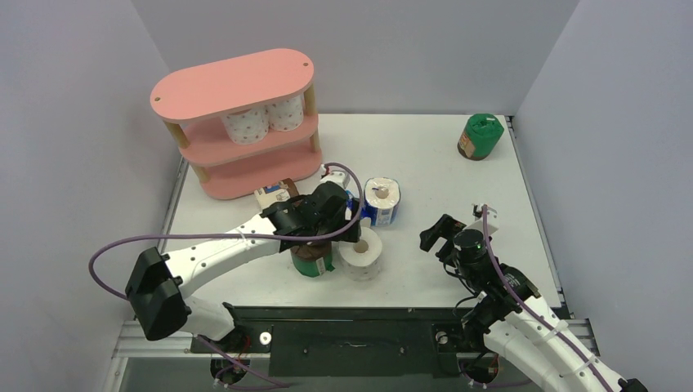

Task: Place and organize the paper towels onto the shelf
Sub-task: Pick up the paper towel from the center of the board.

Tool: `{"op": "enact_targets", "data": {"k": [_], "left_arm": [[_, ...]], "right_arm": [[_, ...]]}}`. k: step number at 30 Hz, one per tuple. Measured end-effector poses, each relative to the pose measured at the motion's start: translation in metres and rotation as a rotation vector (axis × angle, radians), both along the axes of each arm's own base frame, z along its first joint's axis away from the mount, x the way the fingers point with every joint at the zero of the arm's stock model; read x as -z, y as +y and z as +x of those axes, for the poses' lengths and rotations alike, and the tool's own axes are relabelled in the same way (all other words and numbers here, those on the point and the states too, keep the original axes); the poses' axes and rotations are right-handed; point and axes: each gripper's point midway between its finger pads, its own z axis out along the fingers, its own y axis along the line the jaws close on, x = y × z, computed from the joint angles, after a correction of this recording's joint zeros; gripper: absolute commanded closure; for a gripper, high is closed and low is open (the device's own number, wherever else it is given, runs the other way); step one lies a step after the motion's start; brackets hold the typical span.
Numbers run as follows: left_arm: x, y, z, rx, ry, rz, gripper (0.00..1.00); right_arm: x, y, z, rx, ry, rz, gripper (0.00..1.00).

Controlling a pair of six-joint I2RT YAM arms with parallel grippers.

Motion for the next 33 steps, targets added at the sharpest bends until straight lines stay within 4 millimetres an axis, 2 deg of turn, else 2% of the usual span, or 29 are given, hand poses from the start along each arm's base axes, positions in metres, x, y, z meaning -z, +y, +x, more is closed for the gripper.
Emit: {"op": "enact_targets", "data": {"k": [10,27,33], "left_arm": [[0.028,-0.006,0.001,0.048,0.037,0.1,0.31],[0.038,-0.009,-0.002,0.092,0.051,0.137,0.39],[0.037,-0.011,-0.002,0.107,0.053,0.133,0.48]], "right_arm": [[0.0,0.0,0.0,-0.003,-0.003,-0.004,0.11],[0.0,0.0,0.0,-0.005,-0.003,-0.007,0.11],[0.0,0.0,0.0,-0.005,-0.003,-0.007,0.11]]}}
